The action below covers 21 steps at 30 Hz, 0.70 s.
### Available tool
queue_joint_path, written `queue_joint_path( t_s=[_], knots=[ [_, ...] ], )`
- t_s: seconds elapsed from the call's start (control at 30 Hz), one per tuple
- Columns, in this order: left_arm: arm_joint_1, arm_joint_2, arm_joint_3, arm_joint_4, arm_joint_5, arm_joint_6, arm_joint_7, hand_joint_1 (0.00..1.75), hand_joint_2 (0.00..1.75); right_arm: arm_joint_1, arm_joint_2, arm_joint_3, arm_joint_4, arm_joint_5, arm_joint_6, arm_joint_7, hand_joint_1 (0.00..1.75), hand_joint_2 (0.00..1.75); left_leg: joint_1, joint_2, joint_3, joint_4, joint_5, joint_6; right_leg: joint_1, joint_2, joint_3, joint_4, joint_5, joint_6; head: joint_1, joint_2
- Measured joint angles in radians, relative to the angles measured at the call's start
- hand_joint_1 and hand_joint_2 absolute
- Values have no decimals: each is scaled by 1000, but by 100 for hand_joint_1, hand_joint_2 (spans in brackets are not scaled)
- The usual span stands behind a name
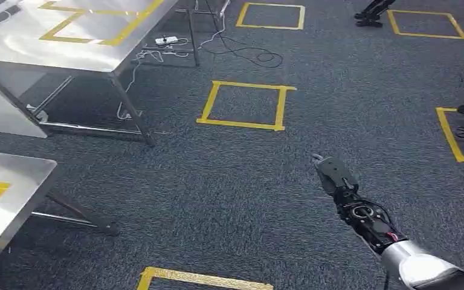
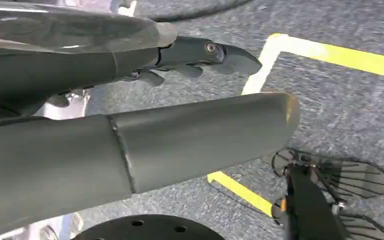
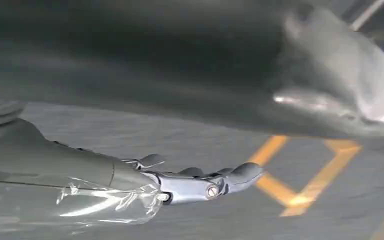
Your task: Take the parts from the cabinet and place them on the table.
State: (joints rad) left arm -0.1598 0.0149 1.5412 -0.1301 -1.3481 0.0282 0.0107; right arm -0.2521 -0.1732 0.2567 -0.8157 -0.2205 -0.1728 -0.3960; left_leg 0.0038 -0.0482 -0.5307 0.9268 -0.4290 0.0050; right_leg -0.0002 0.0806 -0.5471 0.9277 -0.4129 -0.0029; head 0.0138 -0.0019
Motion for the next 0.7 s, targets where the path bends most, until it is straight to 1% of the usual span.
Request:
queue_joint_path(
  t_s=[0.03,0.07,0.1,0.13,0.17,0.2,0.23,0.27,0.3,0.33,0.37,0.4,0.43,0.47,0.5,0.53,0.57,0.6,0.7],
  knots=[
    [0,0,0,0,-2,-2,0,0,0,2,-1,-6,47,0,-8,15,0,0,-1,8,0,-5,0,2,-7,6,-2,2,-1,5,0,0],
    [-1,2,0,0,-3,-5,0,0,0,3,-2,-10,80,4,-13,26,0,0,-3,12,-1,-5,-1,4,-7,10,-2,1,0,10,3,0],
    [-2,3,0,0,-6,-9,0,0,0,8,-2,-14,130,5,-16,51,0,0,-6,20,1,-5,-2,10,-10,19,-1,-3,2,18,4,0],
    [-4,2,0,0,-7,-11,0,0,0,12,-5,-18,161,5,-16,63,0,0,0,30,6,-14,3,17,-4,27,-2,-3,0,24,2,0],
    [-4,0,0,0,-9,-15,1,0,0,18,-7,-23,191,5,-15,73,0,0,3,42,11,-21,6,21,-7,0,-2,14,-11,26,3,0],
    [-5,2,0,0,-10,-18,0,0,0,19,-8,-27,220,5,-13,85,0,0,4,46,12,-23,4,27,-5,-43,-29,68,-48,29,14,0],
    [-3,3,0,0,-11,-18,0,0,0,19,-9,-30,241,5,-13,92,0,0,4,55,13,-22,3,27,-6,-62,-63,141,-87,34,22,0],
    [-2,3,0,0,-12,-19,0,0,0,21,-9,-30,259,6,-13,106,0,0,3,62,14,-22,3,28,-8,-69,-102,219,-123,37,26,0],
    [-2,4,0,0,-13,-21,0,0,0,23,-8,-30,299,13,-13,137,0,0,3,75,13,-22,1,28,-11,-73,-155,326,-164,41,27,0],
    [-2,4,0,0,-15,-22,0,0,0,29,-8,-30,325,19,-12,173,0,0,3,81,14,-22,0,27,-13,-75,-173,364,-170,43,29,0],
    [-2,4,0,0,-16,-23,0,0,0,39,-8,-30,350,23,-10,199,0,0,3,88,16,-22,-2,26,-16,-76,-165,345,-149,44,33,0],
    [-2,3,0,0,-18,-26,0,0,0,46,-8,-30,375,23,-8,230,0,0,3,95,19,-21,-5,23,-17,-77,-131,280,-109,43,37,0],
    [-2,3,0,0,-19,-28,0,0,0,47,-8,-30,396,23,-6,251,0,0,3,102,23,-20,-8,19,-17,-85,-81,184,-64,42,42,0],
    [-2,3,0,0,-20,-29,0,0,0,47,-8,-30,415,23,-4,268,0,0,3,110,28,-19,-12,14,-17,-100,-27,88,-24,40,48,0],
    [-2,3,0,0,-20,-30,0,0,0,47,-8,-30,424,23,-3,276,0,0,2,117,32,-17,-17,8,-15,-136,6,24,-20,37,51,0],
    [-3,4,0,0,-21,-30,-2,0,0,43,-6,-30,434,23,0,286,0,0,-11,126,30,-8,-23,0,-5,-144,9,13,-22,28,57,0],
    [-4,5,0,0,-24,-31,-2,0,0,43,-6,-30,441,23,1,292,0,0,-8,131,32,-9,-23,-2,-9,-128,5,17,-21,19,52,0],
    [-6,6,0,0,-24,-31,-2,0,0,46,-5,-30,452,22,3,304,0,0,-9,137,36,-9,-25,-4,-7,-122,4,16,-21,17,43,0],
    [-6,6,0,0,-24,-31,-2,0,0,46,-5,-30,452,22,3,304,0,0,-9,137,36,-9,-25,-4,-7,-122,4,16,-21,17,43,0]
  ],
)
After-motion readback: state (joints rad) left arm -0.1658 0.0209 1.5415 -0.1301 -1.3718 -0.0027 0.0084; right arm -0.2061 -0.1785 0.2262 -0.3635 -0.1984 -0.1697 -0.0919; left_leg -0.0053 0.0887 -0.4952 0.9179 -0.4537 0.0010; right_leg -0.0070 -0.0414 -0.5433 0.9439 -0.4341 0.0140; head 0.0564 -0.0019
